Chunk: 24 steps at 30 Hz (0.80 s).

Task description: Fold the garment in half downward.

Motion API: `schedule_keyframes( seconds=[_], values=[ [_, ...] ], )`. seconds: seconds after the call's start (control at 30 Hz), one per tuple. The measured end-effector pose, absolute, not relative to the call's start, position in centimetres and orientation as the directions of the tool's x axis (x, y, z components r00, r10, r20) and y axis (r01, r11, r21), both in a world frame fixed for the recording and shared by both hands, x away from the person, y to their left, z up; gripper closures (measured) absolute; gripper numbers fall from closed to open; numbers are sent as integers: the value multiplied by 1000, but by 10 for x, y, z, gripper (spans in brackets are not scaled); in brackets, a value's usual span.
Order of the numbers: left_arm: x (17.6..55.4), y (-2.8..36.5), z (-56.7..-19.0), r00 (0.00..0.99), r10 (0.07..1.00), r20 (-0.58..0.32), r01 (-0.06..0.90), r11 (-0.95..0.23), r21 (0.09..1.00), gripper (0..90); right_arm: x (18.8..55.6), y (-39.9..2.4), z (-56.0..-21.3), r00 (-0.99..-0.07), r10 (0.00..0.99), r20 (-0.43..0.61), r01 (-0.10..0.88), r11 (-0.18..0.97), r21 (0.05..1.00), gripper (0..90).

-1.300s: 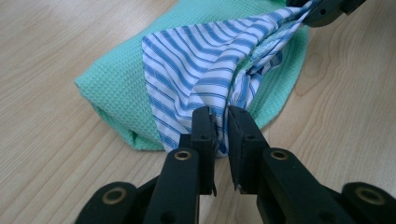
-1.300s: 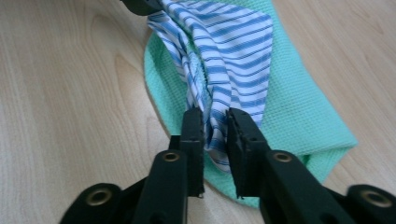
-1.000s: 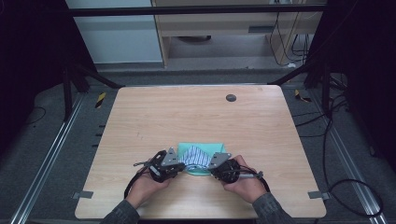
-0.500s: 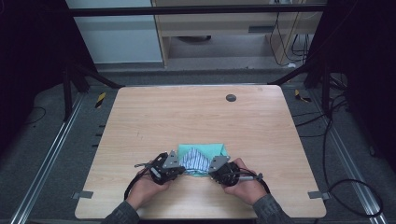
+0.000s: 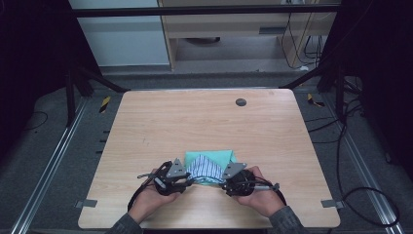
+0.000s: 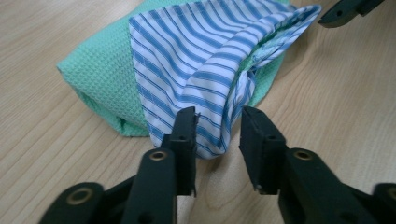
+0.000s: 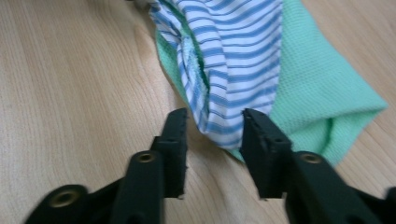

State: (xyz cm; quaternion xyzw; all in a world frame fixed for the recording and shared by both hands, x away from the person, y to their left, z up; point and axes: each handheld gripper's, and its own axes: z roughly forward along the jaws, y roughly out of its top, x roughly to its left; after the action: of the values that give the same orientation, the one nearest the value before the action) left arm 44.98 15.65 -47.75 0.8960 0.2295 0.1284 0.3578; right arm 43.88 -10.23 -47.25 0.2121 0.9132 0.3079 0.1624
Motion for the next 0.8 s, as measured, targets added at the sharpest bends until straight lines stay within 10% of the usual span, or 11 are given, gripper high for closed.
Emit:
schedule_keyframes(
  seconds=[0.37, 0.8],
  values=[
    [455, 167, -458, 785, 619, 28, 409, -552, 727, 123, 438, -133, -464, -769, 618, -163, 366, 635, 680, 216],
    [501, 230, -470, 618, 784, 53, 524, -461, 717, 70, 471, -196, -476, -468, 880, -77, 548, 358, 756, 62]
  ],
)
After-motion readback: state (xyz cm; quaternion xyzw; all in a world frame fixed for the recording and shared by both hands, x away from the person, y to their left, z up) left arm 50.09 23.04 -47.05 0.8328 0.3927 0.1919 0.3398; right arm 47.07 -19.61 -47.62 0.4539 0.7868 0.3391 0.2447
